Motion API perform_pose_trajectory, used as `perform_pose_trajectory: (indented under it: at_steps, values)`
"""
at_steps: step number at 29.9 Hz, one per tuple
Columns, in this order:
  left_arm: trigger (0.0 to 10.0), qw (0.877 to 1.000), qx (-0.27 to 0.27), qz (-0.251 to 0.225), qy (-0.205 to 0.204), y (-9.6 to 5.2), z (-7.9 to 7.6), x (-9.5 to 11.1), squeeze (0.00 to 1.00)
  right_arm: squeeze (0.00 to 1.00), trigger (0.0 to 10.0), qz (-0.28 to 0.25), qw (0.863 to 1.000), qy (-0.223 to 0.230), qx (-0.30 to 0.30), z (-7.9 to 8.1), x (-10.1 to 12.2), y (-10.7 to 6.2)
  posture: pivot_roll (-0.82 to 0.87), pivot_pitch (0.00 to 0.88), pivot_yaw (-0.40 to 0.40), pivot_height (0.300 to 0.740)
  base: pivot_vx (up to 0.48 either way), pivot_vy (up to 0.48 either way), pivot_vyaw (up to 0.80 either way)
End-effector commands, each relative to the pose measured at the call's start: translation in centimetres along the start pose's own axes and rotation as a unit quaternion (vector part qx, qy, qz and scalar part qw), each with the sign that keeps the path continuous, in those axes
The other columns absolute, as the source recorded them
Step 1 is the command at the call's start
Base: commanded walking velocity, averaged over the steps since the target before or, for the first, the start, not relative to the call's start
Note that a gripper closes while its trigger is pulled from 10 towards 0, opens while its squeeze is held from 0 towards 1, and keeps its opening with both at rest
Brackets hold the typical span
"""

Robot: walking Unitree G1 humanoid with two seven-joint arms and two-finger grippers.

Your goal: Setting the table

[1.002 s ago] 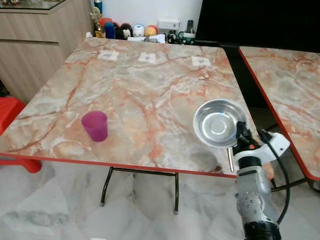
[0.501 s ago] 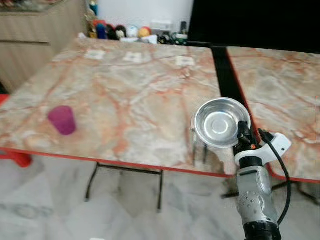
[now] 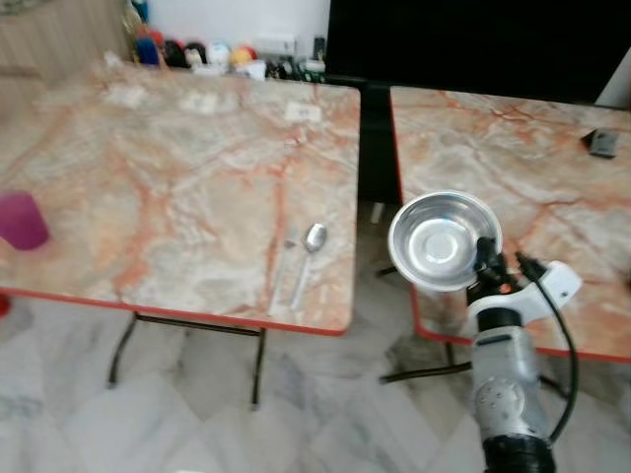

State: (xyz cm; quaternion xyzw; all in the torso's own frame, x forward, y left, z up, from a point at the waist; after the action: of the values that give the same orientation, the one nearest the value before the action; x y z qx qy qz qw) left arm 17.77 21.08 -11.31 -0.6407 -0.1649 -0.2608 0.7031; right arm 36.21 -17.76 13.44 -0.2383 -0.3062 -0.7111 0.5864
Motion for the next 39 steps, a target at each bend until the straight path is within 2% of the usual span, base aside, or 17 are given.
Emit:
perform_pose_trajectory:
  at_steps: [1, 5, 8, 25, 39]
  values:
    - [10.0, 0.999, -0.014, 0.029, 0.008, -0.25, -0.76, -1.59, 0.00, 0.00, 10.0, -0.017, 1.000, -0.004, -0.002, -0.26, 1.16, 0.27, 0.02, 0.115, -0.055, 0.740, 0.000, -0.472, 0.00]
    - [10.0, 0.999, -0.014, 0.029, 0.010, -0.25, -0.72, -1.57, 0.00, 0.00, 10.0, -0.014, 1.000, 0.000, -0.004, -0.26, 1.07, 0.37, 0.02, 0.113, -0.054, 0.740, 0.000, -0.472, 0.00]
    - [10.0, 0.999, -0.014, 0.030, 0.011, -0.27, -0.70, -1.63, 0.00, 0.00, 10.0, -0.013, 1.000, 0.000, -0.005, -0.29, 1.02, 0.36, 0.02, 0.110, -0.052, 0.740, 0.000, -0.472, -0.73]
    - [10.0, 0.999, -0.015, 0.030, 0.010, -0.23, -0.80, -1.55, 0.00, 0.00, 10.0, -0.021, 1.000, -0.003, -0.013, -0.50, 1.20, 0.39, 0.02, 0.119, -0.053, 0.740, 0.000, -0.473, 0.00]
    - [10.0, 1.000, -0.006, 0.030, 0.002, -0.20, -0.53, -1.45, 0.00, 0.00, 10.0, -0.034, 0.999, -0.002, -0.012, -0.26, 1.65, 0.58, 0.02, 0.127, -0.051, 0.740, 0.000, 0.000, 0.00]
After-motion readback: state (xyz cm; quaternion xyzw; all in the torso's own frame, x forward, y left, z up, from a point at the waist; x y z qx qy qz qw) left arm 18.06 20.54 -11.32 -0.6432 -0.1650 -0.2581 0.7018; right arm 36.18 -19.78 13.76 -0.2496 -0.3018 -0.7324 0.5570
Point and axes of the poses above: a point about 5 cm out from each wrist's last joint towards the gripper, its own y axis pointing out of the wrist towards the gripper, its own x axis along the axis of the wrist's last joint, z = x × y, the point moved 3 cm from there along y, pointing out of the wrist towards the gripper, and after that the axes turned 4 degrees about y, right-handed, at the moved point
